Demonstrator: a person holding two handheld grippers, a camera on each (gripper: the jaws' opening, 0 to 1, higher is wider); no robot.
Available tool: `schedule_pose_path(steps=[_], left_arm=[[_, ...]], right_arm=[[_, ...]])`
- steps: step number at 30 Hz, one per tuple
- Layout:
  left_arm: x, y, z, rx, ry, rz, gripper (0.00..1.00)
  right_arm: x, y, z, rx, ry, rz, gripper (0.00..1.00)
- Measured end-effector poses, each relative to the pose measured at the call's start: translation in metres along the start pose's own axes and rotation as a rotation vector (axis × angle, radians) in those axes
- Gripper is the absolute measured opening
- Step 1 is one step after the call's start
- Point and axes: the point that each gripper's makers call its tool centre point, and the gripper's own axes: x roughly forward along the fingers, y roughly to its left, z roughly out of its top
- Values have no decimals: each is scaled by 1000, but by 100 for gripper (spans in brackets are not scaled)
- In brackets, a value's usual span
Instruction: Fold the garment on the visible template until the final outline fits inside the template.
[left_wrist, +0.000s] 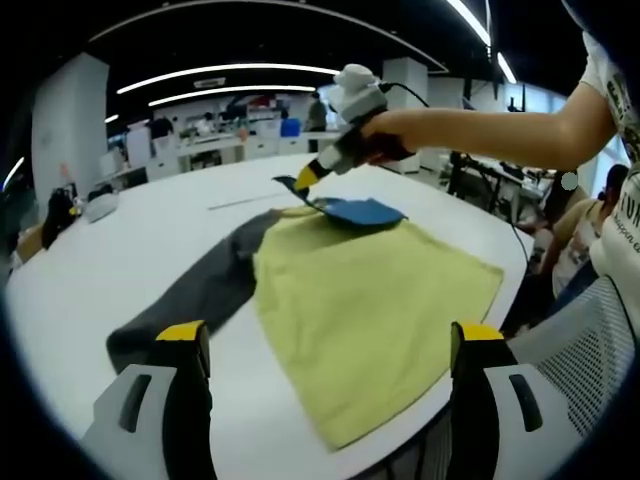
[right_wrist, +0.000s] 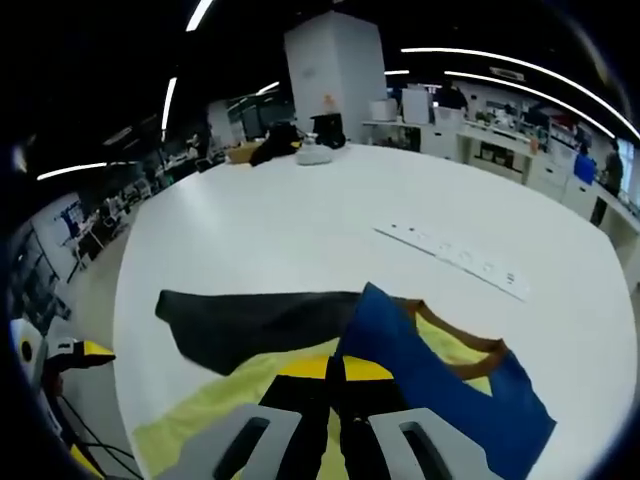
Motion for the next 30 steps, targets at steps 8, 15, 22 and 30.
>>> schedule_pose_path(steps=[8, 15, 22, 30], left_arm=[[1, 1, -1, -1, 1, -2, 97], [-1, 3, 0, -7, -7, 5, 98], [-4, 7, -2, -17, -11, 13, 98], [-6, 8, -3, -29, -15, 20, 98]], right_arm=[[5, 12, -1, -18, 10, 14, 0], [14, 26, 2, -50, 8, 42, 0], [28, 41, -9, -96, 42, 59, 0], [42, 50, -29, -137, 85, 66, 0]])
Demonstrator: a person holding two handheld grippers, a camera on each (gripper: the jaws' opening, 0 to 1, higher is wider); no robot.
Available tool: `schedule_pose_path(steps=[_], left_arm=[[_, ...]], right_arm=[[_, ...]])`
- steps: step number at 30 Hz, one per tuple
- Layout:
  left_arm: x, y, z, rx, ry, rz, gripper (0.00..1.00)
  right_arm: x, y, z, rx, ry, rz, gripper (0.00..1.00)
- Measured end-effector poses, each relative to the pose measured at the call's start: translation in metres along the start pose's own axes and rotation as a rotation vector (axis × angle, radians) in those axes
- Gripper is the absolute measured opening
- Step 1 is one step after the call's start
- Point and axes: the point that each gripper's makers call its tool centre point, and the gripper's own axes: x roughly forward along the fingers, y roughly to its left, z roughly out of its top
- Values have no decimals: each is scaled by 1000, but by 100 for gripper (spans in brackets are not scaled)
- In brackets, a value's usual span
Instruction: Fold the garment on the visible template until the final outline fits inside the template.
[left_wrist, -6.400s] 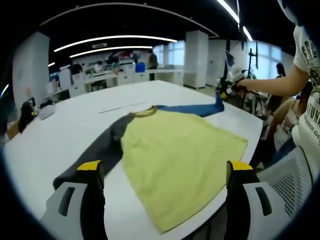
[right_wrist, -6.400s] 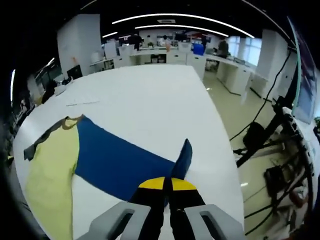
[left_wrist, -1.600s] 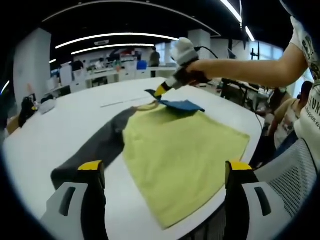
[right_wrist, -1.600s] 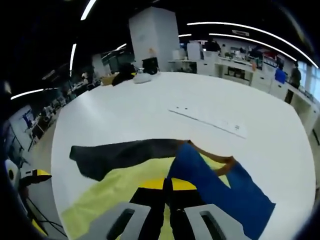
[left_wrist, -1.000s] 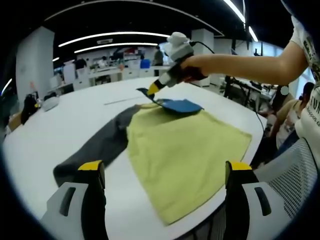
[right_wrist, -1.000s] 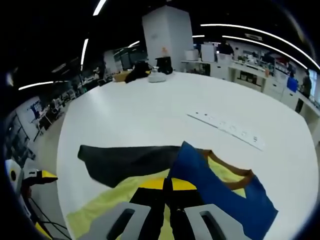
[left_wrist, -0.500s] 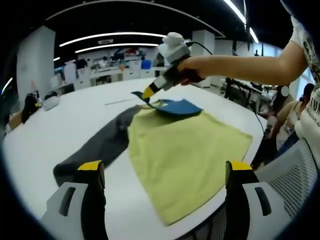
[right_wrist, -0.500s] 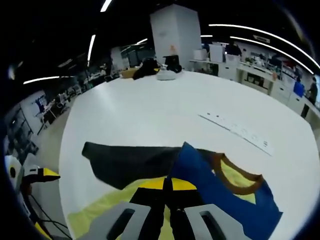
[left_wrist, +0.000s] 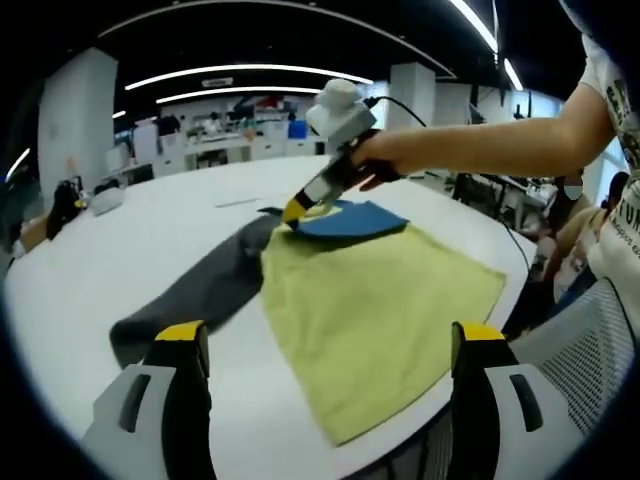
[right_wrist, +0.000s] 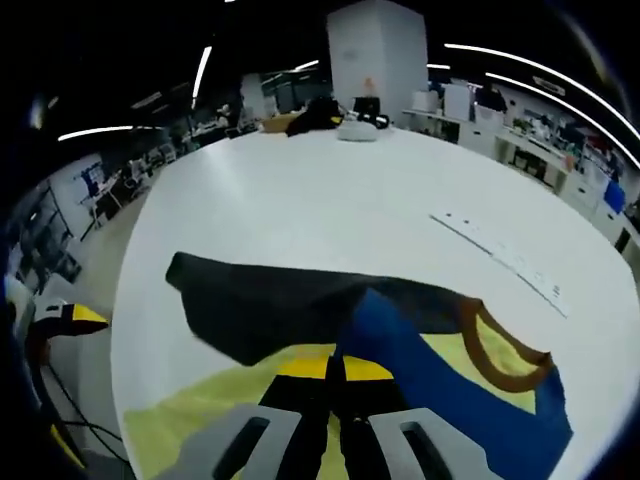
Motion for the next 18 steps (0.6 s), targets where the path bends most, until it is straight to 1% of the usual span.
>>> schedule_pose_path(steps=[4, 5, 8, 11, 14, 15, 16, 18], left_arm=[[0, 0, 0, 2, 1, -3, 98], [0, 0, 0, 2, 1, -3, 98], [-2, 5, -3, -1, -3, -3, 98], [-4, 7, -2, -1, -8, 2, 99], [-5, 8, -1, 1, -10, 5, 99], [-5, 8, -1, 1, -11, 4, 99], [-5, 8, -1, 4, -10, 4, 99], [-5, 9, -1, 10, -7, 3, 99]], right_arm=[[5, 4, -7, 9, 9, -7, 0], [10, 6, -8, 11, 10, -6, 0], [16, 9, -12, 21, 13, -4, 0], [21, 12, -16, 36, 7, 13, 0], [18, 16, -15, 39, -1, 36, 0], [17, 14, -15, 41, -1, 36, 1], [15, 13, -16, 46, -1, 36, 5], [7, 11, -17, 78, -1, 50, 10]])
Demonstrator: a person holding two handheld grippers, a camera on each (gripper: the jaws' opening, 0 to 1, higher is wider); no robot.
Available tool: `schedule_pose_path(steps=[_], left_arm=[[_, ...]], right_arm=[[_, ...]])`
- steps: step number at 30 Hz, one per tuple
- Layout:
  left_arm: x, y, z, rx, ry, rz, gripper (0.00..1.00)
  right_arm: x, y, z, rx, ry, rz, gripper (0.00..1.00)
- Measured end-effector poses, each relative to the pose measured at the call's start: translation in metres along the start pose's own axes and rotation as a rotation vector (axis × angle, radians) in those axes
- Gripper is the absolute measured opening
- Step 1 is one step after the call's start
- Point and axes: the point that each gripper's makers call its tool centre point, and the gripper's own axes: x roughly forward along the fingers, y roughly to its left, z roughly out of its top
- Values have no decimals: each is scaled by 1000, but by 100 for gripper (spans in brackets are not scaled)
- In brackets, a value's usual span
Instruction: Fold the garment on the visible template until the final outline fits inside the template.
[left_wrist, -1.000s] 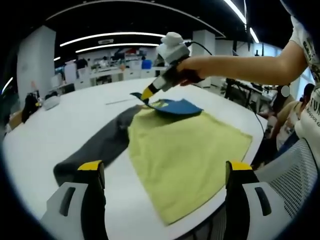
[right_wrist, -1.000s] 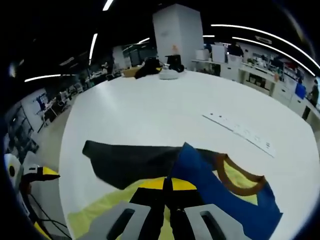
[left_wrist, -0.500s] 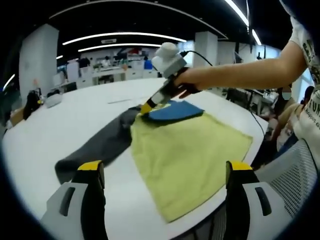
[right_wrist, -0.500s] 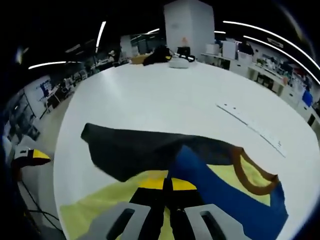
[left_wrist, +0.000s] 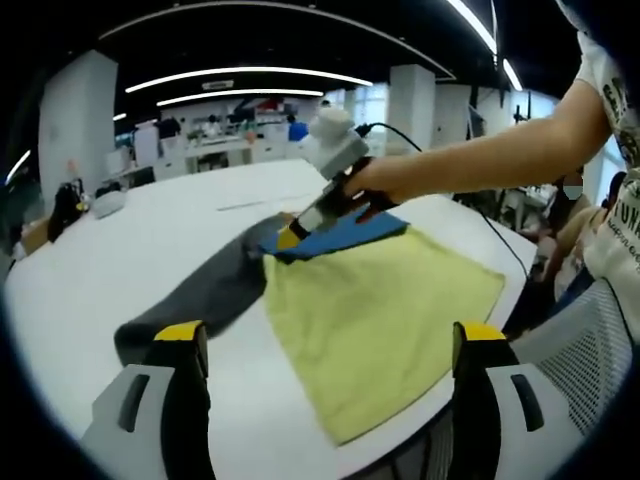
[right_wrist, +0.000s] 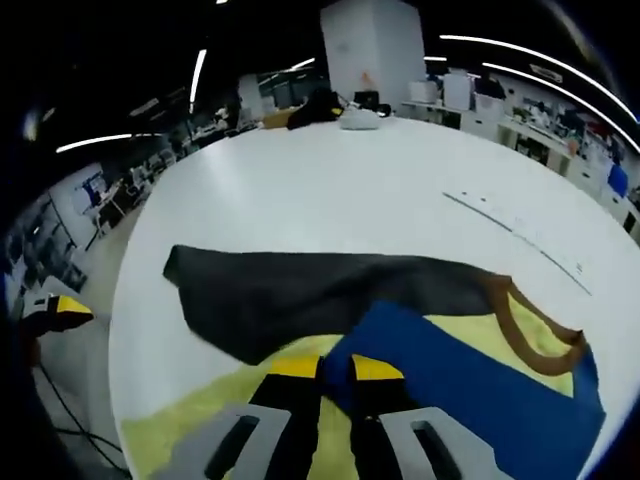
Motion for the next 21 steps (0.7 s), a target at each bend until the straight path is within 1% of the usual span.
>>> schedule_pose_path(steps=[2, 4, 5, 7, 9, 10, 12, 16, 18, 21], left_arm=[[0, 0, 1, 3, -3, -6, 99], [1, 1, 1, 13, 0, -11, 99], [1, 1, 2, 16, 2, -10, 99], [1, 2, 4, 21, -1, -11, 99], [1, 2, 4, 28, -4, -10, 99], [5, -2, 8, 31, -5, -11, 99], [6, -3, 10, 36, -5, -11, 99], [6, -5, 13, 42, -4, -6, 99], [6, -6, 14, 42, -4, -2, 99], [8, -7, 15, 47, -2, -7, 99]], right_arm=[[-4, -4, 4, 8, -15, 6, 16], [-10, -8, 3, 21, -19, 10, 25], [-10, -10, 3, 31, -13, 12, 28], [-16, -15, 3, 34, -23, 8, 35], [-26, -20, 1, 34, -30, 0, 40], [-28, -21, 0, 36, -32, -2, 42], [-30, -28, -2, 42, -34, -4, 48], [-44, -44, -11, 66, -44, -25, 50], [-52, -50, -15, 76, -55, -31, 52], [-65, -62, -19, 73, -60, -54, 54]])
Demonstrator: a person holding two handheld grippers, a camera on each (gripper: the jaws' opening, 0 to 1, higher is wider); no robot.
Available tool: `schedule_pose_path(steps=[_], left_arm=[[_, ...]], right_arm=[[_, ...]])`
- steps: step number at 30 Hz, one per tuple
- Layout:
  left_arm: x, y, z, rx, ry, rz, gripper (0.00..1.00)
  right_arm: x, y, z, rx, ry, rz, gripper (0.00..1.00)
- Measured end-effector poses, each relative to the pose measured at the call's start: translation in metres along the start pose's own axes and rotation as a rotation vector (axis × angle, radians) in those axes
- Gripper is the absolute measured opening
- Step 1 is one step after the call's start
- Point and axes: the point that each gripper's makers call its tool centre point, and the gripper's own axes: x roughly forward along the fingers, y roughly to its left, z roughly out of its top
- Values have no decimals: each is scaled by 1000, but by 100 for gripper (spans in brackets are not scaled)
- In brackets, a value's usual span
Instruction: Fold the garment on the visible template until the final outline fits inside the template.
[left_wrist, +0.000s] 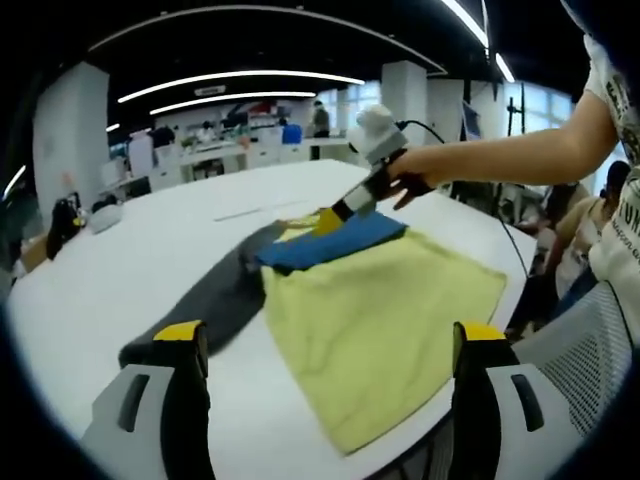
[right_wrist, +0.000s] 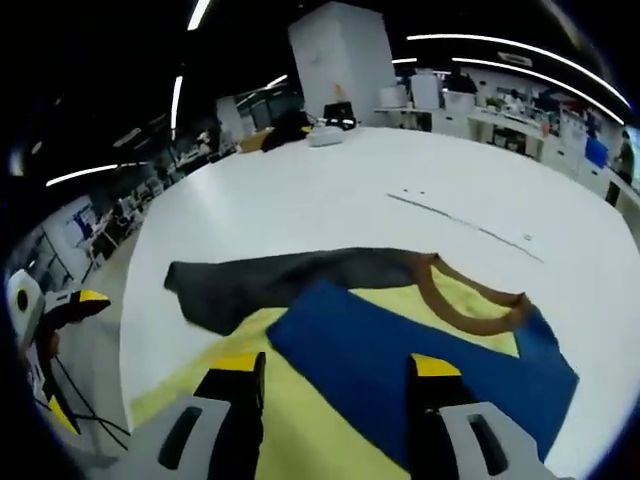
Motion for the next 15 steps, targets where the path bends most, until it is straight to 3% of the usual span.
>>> schedule_pose_path(steps=[10, 15], left_arm=[[1, -7, 5, 9, 0, -16, 99], [0, -9, 6, 2, 1, -19, 99]], right_arm=[[-37, -45, -15, 12, -4, -48, 52], [-54, -74, -27, 13, -14, -86, 45]])
